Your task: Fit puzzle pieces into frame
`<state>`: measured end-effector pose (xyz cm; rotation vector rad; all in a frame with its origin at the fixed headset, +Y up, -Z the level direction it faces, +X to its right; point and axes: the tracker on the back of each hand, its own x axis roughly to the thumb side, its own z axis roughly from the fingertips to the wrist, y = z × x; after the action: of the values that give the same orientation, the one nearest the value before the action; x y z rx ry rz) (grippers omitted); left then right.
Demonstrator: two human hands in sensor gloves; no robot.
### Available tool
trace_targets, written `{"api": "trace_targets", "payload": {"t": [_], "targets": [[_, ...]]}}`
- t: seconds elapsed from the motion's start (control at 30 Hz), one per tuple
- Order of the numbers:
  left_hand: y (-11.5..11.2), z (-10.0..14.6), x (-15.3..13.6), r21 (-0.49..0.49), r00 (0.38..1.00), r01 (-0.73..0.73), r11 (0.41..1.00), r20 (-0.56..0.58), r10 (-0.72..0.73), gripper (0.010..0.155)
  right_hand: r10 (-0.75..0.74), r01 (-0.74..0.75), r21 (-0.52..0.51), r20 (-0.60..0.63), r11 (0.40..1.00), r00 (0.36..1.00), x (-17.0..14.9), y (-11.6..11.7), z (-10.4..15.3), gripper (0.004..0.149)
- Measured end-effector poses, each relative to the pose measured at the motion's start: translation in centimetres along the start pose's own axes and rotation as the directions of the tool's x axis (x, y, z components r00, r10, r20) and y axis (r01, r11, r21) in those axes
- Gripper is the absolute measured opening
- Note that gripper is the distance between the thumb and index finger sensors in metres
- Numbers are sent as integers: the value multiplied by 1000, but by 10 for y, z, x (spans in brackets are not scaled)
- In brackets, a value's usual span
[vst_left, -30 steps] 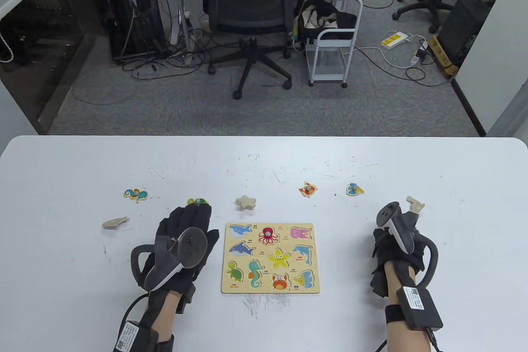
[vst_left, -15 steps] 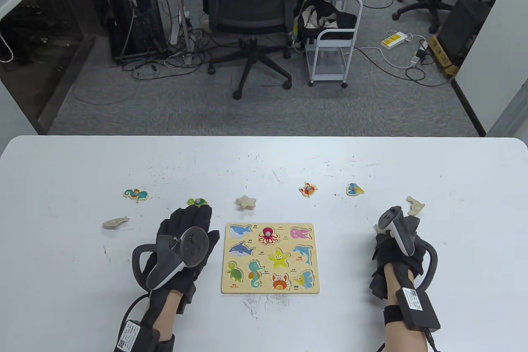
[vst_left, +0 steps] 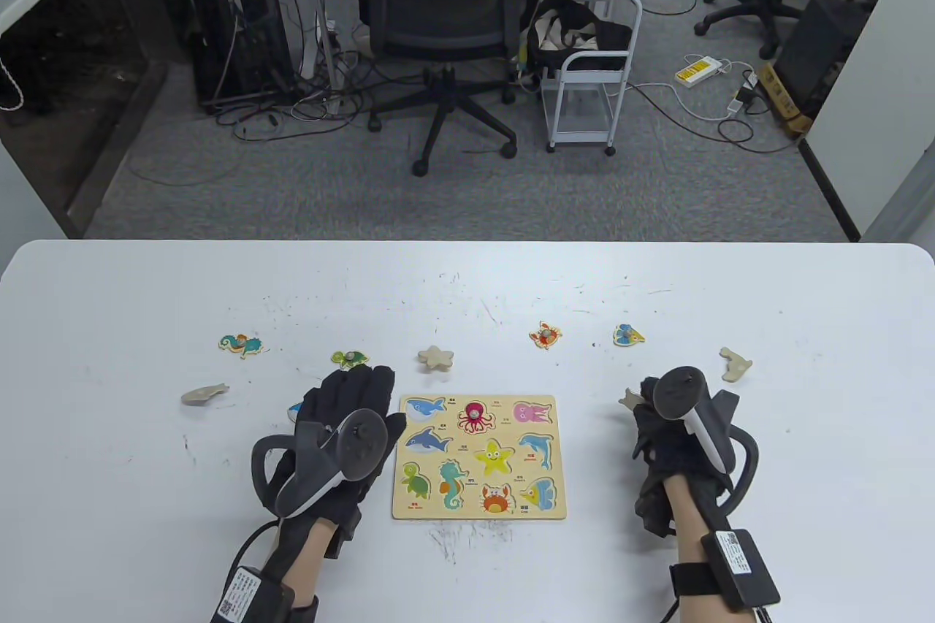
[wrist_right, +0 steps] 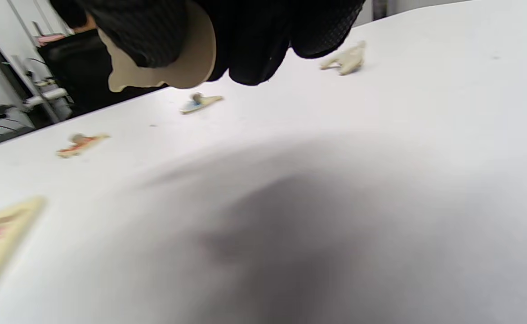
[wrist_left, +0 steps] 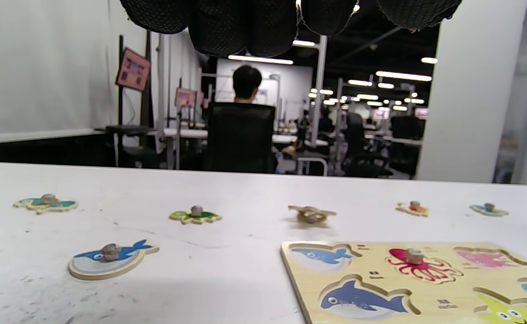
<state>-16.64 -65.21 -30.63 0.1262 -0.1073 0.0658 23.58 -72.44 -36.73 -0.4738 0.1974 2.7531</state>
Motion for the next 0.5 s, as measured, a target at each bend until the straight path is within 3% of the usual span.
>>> {"api": "trace_targets", "payload": {"t": [0.3, 0.4, 0.5], "targets": [[1, 6, 22, 5, 991, -91, 996, 103, 90, 70, -203, 195, 56, 297, 979, 933, 66, -7, 63, 49], [1, 8, 29, -30, 963, -213, 977, 161, 215, 71, -273, 255, 99, 367, 962, 889, 84, -5, 78, 49], [4, 13, 36, -20, 949, -242, 970, 203, 241, 72, -320, 282, 151, 404, 947, 857, 98, 0, 85, 48]]}}
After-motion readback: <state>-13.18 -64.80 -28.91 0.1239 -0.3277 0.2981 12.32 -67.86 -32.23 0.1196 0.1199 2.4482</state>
